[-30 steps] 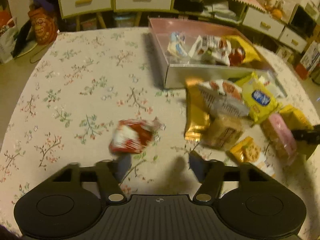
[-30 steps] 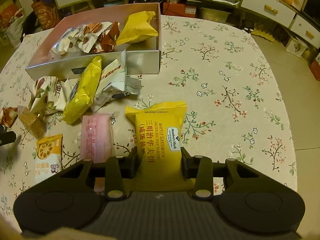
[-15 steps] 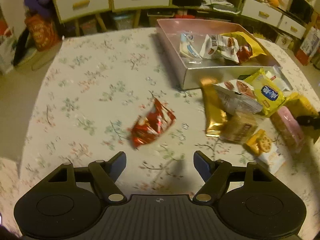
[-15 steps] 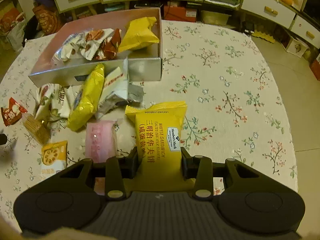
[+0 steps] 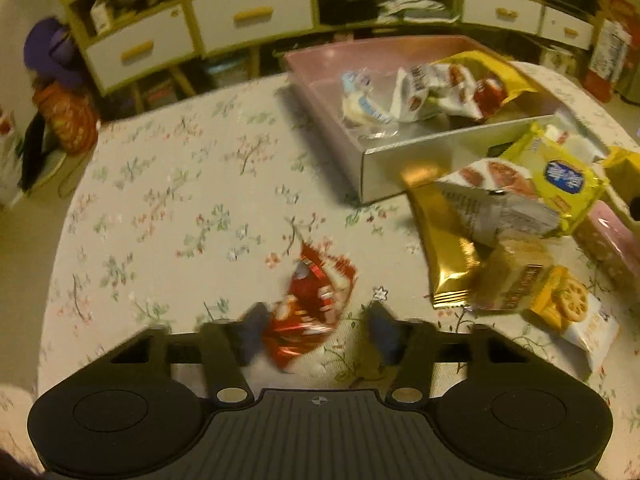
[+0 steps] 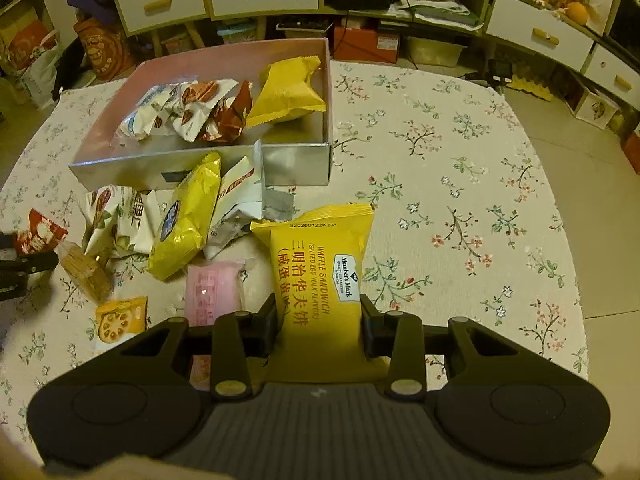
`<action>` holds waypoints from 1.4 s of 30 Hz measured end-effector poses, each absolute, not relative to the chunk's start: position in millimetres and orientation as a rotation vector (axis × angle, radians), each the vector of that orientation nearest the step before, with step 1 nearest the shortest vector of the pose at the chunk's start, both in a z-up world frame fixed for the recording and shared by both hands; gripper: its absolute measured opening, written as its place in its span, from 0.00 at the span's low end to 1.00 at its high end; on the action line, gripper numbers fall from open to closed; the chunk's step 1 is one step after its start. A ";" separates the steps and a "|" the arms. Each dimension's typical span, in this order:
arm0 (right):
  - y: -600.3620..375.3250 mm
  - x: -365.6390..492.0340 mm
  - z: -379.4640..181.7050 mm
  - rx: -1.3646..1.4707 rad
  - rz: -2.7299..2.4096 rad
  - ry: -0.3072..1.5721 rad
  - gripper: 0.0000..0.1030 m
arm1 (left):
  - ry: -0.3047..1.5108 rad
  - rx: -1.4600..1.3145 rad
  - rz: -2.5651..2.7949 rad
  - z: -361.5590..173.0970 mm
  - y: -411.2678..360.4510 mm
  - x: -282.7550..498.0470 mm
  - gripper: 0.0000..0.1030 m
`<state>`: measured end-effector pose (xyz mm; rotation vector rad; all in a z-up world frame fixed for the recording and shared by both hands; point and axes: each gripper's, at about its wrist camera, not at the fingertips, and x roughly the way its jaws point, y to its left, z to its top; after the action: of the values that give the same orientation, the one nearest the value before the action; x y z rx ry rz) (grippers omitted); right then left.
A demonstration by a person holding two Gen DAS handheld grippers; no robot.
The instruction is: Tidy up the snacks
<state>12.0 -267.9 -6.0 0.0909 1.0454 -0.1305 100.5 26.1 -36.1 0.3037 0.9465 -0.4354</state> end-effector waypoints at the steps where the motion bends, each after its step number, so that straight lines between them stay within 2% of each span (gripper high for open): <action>1: -269.8 11.6 -4.8 0.097 -0.135 1.040 0.34 | 0.939 0.283 -0.430 -36.2 27.5 99.9 0.35; 17: -289.4 7.6 24.2 0.221 -0.149 0.943 0.33 | 0.910 0.164 -0.403 -2.9 20.2 90.8 0.32; 29: -272.9 66.8 37.3 0.246 -0.033 0.891 0.33 | 0.834 0.112 -0.470 30.7 -26.9 131.5 0.32; 42: -264.8 131.0 9.1 0.134 -0.028 0.918 0.33 | 0.906 0.228 -0.540 3.2 -82.2 177.9 0.32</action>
<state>131.0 -264.8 9.1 0.1336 0.9180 -0.0284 177.9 -82.2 3.2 0.2279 0.9064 -0.5399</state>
